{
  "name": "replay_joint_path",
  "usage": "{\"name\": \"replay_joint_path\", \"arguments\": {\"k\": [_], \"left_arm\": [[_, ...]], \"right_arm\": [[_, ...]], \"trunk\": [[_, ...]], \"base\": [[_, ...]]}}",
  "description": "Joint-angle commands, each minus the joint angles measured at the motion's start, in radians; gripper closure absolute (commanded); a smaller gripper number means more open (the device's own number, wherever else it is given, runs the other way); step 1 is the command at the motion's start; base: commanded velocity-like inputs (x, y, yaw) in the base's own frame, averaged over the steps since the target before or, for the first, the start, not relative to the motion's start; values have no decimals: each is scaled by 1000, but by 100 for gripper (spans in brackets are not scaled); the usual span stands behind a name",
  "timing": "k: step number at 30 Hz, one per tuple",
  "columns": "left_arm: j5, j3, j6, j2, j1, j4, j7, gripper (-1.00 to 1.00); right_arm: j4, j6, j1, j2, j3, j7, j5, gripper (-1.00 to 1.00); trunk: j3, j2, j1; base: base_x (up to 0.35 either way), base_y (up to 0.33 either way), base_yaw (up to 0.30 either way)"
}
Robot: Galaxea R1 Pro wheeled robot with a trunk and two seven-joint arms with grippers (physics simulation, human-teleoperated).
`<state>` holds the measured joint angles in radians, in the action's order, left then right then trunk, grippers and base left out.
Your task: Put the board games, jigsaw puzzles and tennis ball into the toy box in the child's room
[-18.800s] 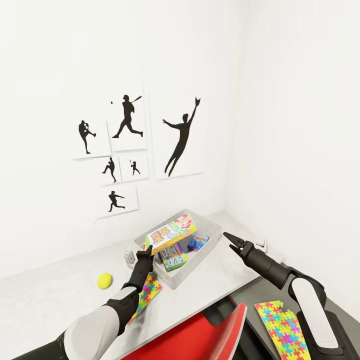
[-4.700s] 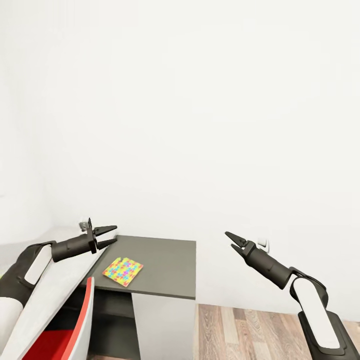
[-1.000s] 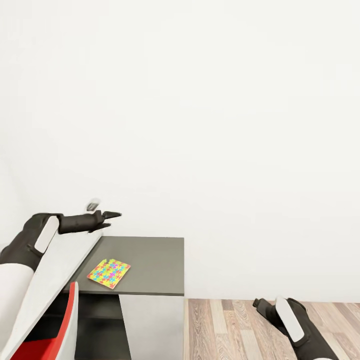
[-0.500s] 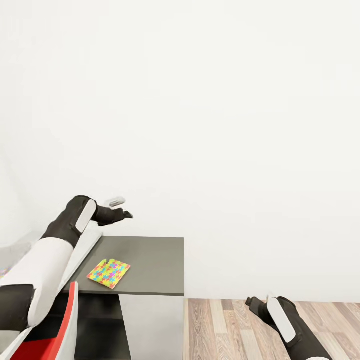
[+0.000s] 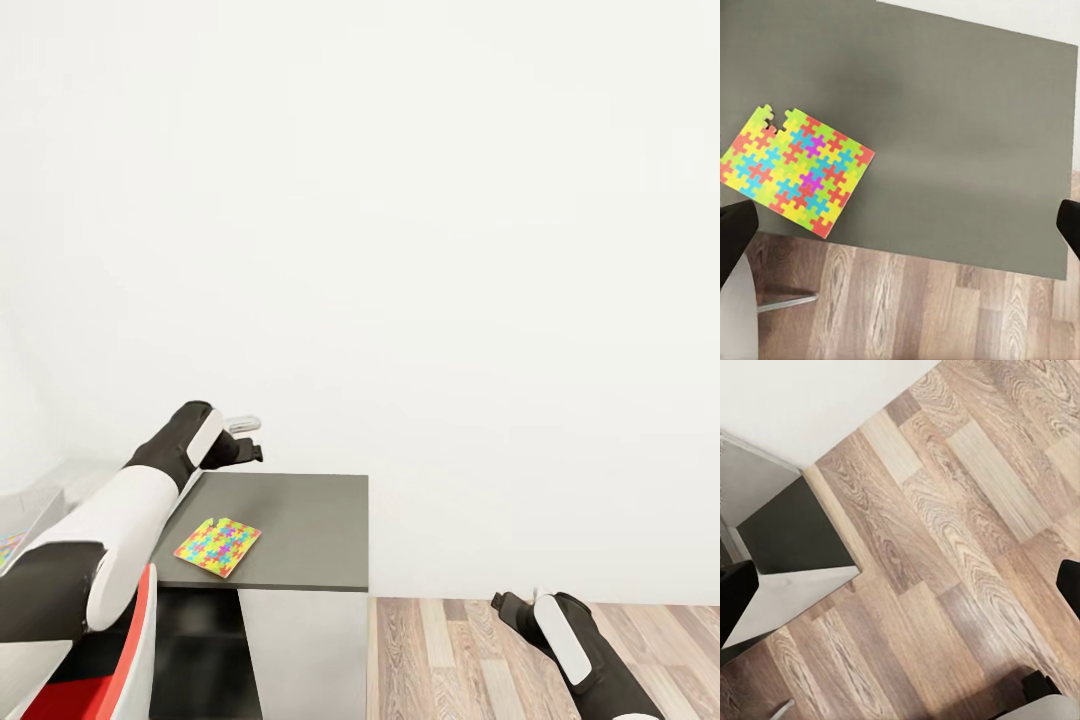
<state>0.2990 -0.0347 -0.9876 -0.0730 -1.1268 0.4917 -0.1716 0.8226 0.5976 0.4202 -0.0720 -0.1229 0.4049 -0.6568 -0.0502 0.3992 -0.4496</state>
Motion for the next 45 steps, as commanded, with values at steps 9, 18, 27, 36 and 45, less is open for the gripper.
{"name": "replay_joint_path", "arguments": {"k": [9,18,27,36,45], "left_arm": [[16,-7,29,-34,-2,-15,-6,-100],[17,-11,29,-39,-1,-15,1,-100],[16,-11,29,-39,0,-7,23,-100],[14,-11,29,-40,1,-5,27,-100],[13,-11,30,-41,1,-5,27,-100]], "right_arm": [[4,2,0,0,0,9,-12,-100],[0,3,0,-2,-1,9,-20,-100],[-2,4,0,-2,-2,9,-22,-100],[-2,7,0,-2,-2,8,-23,-100],[1,7,0,-2,0,7,-20,-100]], "trunk": [[3,1,0],[17,1,0],[31,1,0],[46,1,0],[55,1,0]], "base": [[0,0,0],[0,0,0],[0,0,0],[0,0,0],[0,0,0]]}}
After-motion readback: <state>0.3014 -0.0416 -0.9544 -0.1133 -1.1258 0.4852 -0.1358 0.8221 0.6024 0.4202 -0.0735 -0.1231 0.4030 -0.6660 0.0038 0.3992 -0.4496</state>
